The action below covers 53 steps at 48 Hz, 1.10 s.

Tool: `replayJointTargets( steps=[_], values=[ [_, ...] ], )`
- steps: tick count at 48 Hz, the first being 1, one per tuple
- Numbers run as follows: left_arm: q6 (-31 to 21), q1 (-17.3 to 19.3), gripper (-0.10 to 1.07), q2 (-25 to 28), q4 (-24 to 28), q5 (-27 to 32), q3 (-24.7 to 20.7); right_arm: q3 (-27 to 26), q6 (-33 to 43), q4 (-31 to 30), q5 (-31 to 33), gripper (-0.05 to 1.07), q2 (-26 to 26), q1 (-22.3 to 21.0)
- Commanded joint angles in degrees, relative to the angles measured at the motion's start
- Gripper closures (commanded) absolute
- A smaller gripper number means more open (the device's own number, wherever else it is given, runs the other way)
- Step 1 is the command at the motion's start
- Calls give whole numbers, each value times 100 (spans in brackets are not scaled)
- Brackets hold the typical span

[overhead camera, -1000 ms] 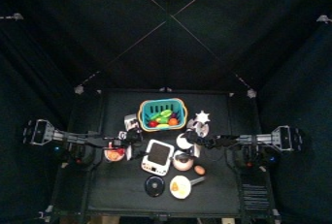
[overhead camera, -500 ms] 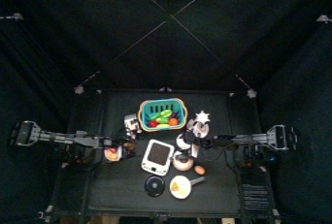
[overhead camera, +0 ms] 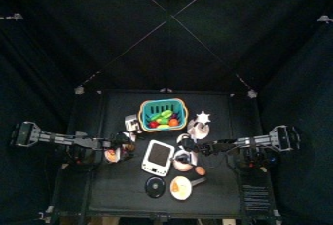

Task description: Grab pan

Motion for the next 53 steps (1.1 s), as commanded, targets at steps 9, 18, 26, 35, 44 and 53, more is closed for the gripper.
replayJointTargets(
  steps=[9,18,26,35,44,53],
  values=[
    [-9,-18,-3,0,-26,-26,-70,-44,18,378,290,0,-316,1046],
    [-18,-18,-3,0,-35,-18,-97,18,18,1239,993,0,-369,1811],
    [-18,-18,-3,9,-35,-18,-132,26,9,2320,1564,0,-193,2048],
    [-26,-18,-3,0,-35,-26,-141,-114,-9,2716,1670,0,264,2065],
    [-26,-26,-3,0,-35,-18,-123,-325,-26,2716,1767,0,782,2057],
    [-26,-26,-3,0,-35,-26,-114,-527,-35,2716,2092,0,1125,2030]
  ],
)
